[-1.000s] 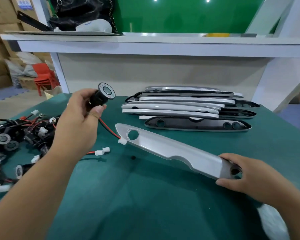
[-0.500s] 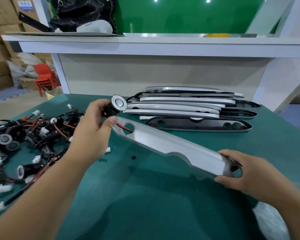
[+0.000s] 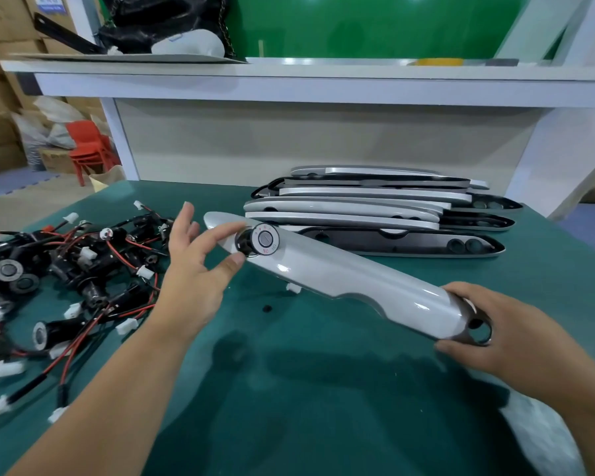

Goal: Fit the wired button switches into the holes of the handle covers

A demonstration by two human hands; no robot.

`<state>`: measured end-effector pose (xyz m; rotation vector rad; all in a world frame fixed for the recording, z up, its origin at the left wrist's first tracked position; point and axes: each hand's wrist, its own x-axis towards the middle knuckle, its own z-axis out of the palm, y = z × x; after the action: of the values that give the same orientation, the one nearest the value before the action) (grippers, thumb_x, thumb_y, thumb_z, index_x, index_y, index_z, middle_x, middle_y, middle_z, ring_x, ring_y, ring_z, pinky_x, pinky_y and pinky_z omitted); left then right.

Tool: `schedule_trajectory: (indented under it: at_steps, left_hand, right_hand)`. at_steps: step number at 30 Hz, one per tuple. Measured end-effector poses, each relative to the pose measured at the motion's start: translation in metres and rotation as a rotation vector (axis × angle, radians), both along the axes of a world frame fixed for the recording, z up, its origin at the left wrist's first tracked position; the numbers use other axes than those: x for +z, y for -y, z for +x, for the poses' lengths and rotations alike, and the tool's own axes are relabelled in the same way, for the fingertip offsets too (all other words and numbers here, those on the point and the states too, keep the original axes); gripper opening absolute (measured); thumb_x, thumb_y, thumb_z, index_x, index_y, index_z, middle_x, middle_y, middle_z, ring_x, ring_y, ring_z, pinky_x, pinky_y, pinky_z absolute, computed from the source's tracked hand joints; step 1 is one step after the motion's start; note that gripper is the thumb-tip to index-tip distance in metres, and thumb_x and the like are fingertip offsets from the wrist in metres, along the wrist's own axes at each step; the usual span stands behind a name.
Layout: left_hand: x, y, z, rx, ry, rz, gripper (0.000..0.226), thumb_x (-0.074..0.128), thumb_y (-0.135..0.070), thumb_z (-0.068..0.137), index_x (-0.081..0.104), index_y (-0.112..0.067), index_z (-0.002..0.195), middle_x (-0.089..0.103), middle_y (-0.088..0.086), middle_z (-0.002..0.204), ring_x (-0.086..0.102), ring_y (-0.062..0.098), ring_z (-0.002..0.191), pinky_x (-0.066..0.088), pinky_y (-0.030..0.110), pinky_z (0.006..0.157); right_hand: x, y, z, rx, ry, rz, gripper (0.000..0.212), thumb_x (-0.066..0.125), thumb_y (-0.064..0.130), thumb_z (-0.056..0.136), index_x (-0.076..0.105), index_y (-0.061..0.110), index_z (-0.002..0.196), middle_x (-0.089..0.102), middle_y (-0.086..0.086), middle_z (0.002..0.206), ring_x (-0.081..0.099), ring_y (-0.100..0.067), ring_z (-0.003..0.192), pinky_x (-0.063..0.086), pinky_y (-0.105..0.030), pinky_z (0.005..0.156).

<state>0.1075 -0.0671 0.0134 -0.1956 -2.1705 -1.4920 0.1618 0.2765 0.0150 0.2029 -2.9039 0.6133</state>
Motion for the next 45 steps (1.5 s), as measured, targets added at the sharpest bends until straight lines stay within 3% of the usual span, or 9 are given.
schedule_trajectory:
  at_steps: [4,8,14,18,21,26,32,40,45]
  left_hand:
    - [-0.003,0.002,0.003,-0.216,0.175,0.468,0.043,0.06,-0.025,0.077,0.056,-0.052,0.111,0.054,-0.013,0.122,0.059,0.005,0.103,0.043,0.033,0.097]
    - [-0.014,0.004,0.001,-0.107,0.285,0.159,0.092,0.07,-0.059,0.06,0.019,-0.058,0.138,0.051,-0.019,0.107,0.055,-0.005,0.101,0.041,0.026,0.091]
    - [-0.025,-0.002,-0.005,0.166,0.177,0.142,0.07,0.059,-0.059,0.073,0.029,-0.05,0.136,0.049,-0.035,0.081,0.051,-0.023,0.083,0.035,0.019,0.077]
    - [-0.024,0.0,-0.012,0.273,0.179,0.409,0.055,0.054,-0.06,0.07,0.052,-0.036,0.119,0.054,-0.012,0.105,0.053,0.008,0.097,0.04,0.029,0.087]
    - [-0.022,0.008,-0.015,0.37,0.185,0.602,0.035,0.052,-0.059,0.068,0.058,-0.028,0.083,0.058,-0.006,0.084,0.055,0.019,0.083,0.048,0.041,0.081]
    - [-0.015,0.02,-0.018,0.422,0.295,0.805,0.033,0.047,-0.054,0.071,0.055,-0.022,0.072,0.06,0.0,0.083,0.057,0.022,0.079,0.046,0.038,0.075]
    - [-0.024,0.01,-0.013,0.521,0.218,0.165,0.031,0.041,-0.05,0.089,0.046,-0.019,0.09,0.05,-0.009,0.079,0.046,0.002,0.07,0.027,0.022,0.057]
    - [-0.011,0.013,-0.005,0.127,0.314,0.525,0.027,0.054,-0.046,0.073,0.06,-0.026,0.09,0.056,0.002,0.095,0.054,0.018,0.083,0.046,0.033,0.078]
    - [-0.016,0.011,0.002,-0.093,0.3,0.217,0.05,0.074,-0.044,0.056,0.056,-0.059,0.101,0.049,0.012,0.094,0.051,0.028,0.087,0.043,0.051,0.096]
  right_hand:
    - [-0.002,0.0,-0.001,0.006,0.059,0.023,0.057,0.073,0.058,0.055,0.038,0.067,0.098,0.055,0.038,0.093,0.049,0.014,0.088,0.041,-0.02,0.062]
    - [-0.004,0.001,-0.002,0.013,0.091,0.049,0.058,0.074,0.061,0.055,0.036,0.067,0.099,0.047,0.045,0.098,0.049,0.017,0.087,0.041,-0.019,0.062]
    - [-0.003,0.004,-0.004,0.04,0.098,0.087,0.056,0.07,0.065,0.053,0.035,0.068,0.097,0.05,0.042,0.092,0.051,0.013,0.082,0.038,-0.015,0.061]
    - [-0.004,0.01,-0.006,0.083,0.099,0.15,0.053,0.062,0.07,0.054,0.033,0.064,0.099,0.054,0.035,0.092,0.053,0.006,0.082,0.042,-0.018,0.063]
    - [-0.003,0.013,-0.006,0.099,0.077,0.182,0.053,0.055,0.073,0.053,0.03,0.067,0.098,0.055,0.031,0.089,0.053,0.006,0.082,0.044,-0.02,0.065]
    - [-0.003,0.018,-0.006,0.135,0.058,0.232,0.056,0.055,0.074,0.056,0.03,0.062,0.104,0.052,0.032,0.09,0.049,0.008,0.086,0.038,-0.014,0.063]
    - [-0.003,0.024,-0.004,0.133,0.006,0.269,0.054,0.057,0.07,0.06,0.031,0.056,0.105,0.051,0.028,0.089,0.045,0.011,0.085,0.039,-0.019,0.063]
    - [-0.006,0.008,-0.009,0.064,0.064,0.174,0.054,0.07,0.06,0.06,0.033,0.065,0.099,0.05,0.036,0.095,0.047,0.015,0.086,0.037,-0.017,0.066]
    - [-0.019,-0.008,-0.015,0.022,0.134,0.104,0.063,0.074,0.054,0.066,0.045,0.045,0.122,0.051,0.03,0.106,0.05,0.005,0.088,0.035,-0.017,0.072]
